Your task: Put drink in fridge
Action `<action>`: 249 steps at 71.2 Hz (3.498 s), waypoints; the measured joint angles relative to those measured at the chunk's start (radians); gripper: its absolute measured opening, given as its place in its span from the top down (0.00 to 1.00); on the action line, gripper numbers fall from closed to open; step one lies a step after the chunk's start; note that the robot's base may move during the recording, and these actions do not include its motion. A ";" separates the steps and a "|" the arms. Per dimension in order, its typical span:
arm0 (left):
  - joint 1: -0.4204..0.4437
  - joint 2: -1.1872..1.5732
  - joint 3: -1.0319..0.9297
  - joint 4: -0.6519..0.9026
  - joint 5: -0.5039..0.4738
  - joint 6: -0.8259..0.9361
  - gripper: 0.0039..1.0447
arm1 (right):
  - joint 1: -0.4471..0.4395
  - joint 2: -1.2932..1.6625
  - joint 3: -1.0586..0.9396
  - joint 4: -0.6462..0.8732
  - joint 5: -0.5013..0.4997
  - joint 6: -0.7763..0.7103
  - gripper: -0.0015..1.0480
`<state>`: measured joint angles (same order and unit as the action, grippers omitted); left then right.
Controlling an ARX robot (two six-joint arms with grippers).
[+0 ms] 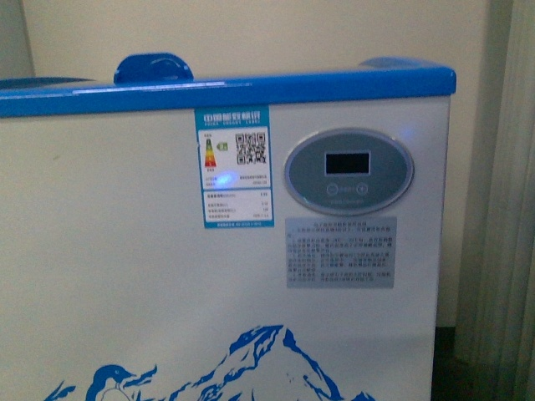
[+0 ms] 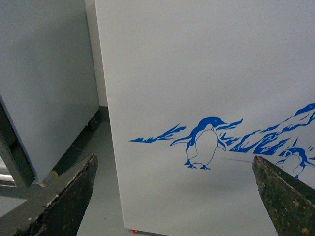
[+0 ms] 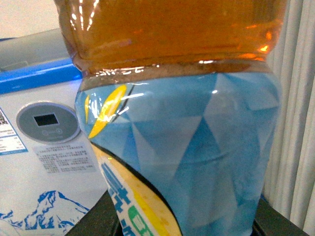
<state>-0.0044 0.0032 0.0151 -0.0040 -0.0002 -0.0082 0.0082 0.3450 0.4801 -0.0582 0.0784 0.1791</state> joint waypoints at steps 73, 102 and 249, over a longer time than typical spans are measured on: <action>0.029 0.275 0.079 0.050 0.017 -0.094 0.08 | 0.000 0.001 0.001 0.000 0.001 0.001 0.64; -0.065 1.282 0.687 0.607 0.226 0.241 0.08 | 0.001 0.001 0.001 0.000 0.000 0.001 0.64; -0.094 1.757 1.374 -0.093 0.516 1.431 0.08 | 0.001 0.001 0.001 0.000 0.001 0.001 0.64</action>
<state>-0.0982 1.7599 1.3888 -0.0967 0.5159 1.4223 0.0093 0.3458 0.4812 -0.0578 0.0792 0.1799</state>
